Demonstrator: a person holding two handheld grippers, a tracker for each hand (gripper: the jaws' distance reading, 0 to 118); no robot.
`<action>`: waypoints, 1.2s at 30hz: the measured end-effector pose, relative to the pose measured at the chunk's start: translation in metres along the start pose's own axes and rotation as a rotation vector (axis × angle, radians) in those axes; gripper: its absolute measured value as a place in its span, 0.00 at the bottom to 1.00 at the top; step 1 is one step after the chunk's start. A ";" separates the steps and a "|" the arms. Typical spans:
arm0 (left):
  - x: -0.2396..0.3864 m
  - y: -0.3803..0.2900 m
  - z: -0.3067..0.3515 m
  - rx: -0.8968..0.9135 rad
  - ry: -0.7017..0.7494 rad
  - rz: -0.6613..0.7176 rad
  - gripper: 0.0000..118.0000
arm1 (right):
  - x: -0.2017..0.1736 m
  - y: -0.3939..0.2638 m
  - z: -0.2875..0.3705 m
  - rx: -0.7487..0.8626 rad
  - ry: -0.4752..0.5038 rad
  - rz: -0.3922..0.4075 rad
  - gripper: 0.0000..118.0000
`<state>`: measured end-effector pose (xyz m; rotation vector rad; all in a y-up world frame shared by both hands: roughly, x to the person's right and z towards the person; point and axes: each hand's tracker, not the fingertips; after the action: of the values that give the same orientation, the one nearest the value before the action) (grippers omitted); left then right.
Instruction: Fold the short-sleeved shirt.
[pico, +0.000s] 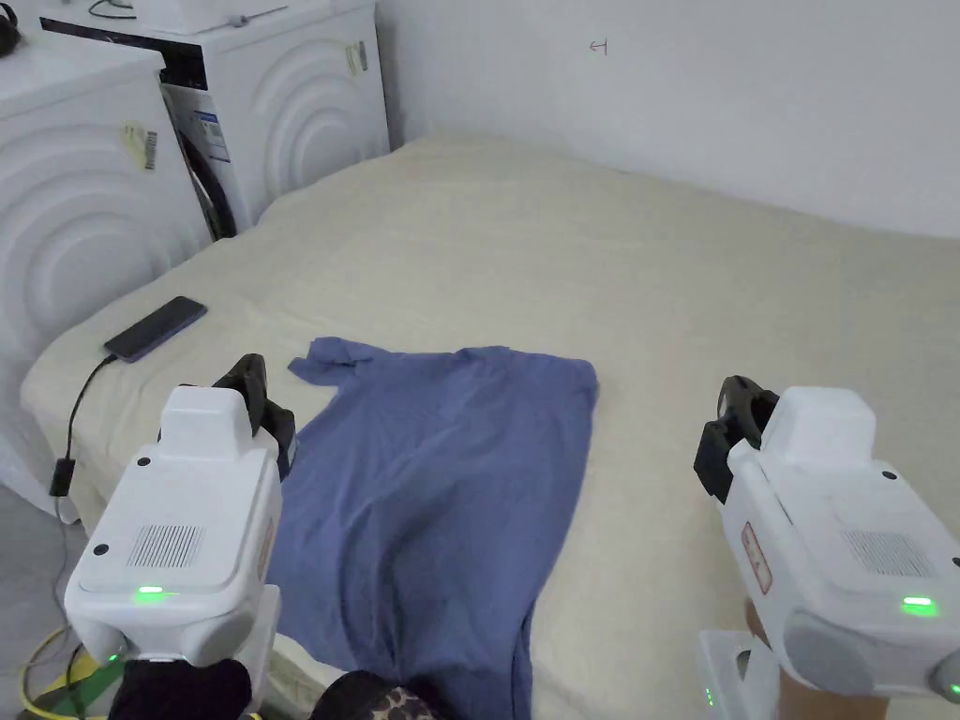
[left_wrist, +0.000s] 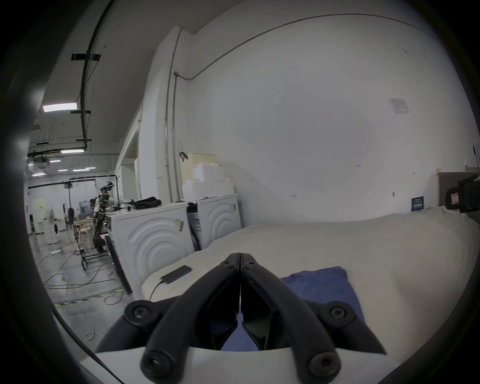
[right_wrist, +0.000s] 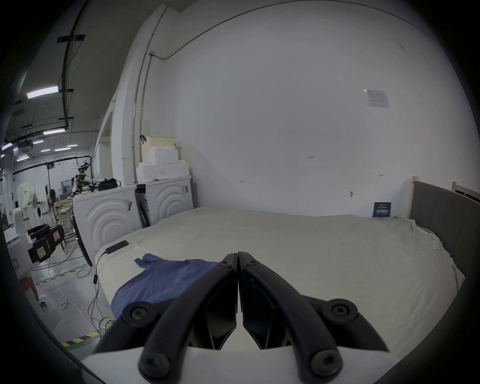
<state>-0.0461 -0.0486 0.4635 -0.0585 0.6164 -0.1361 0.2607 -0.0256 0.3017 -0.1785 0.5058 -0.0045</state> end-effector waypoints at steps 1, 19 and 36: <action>-0.005 -0.001 0.001 -0.003 0.010 -0.001 0.01 | -0.005 -0.001 -0.002 -0.003 0.012 0.001 0.00; -0.011 -0.022 -0.063 -0.268 -0.131 0.117 0.01 | -0.011 -0.008 -0.024 -0.041 0.036 0.044 0.00; 0.066 -0.108 -0.222 -0.841 -0.279 0.129 0.86 | 0.044 -0.035 -0.046 -0.141 -0.095 0.049 0.00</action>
<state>-0.1329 -0.1683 0.2550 -0.8361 0.3609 0.2623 0.2781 -0.0696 0.2465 -0.3031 0.4152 0.0877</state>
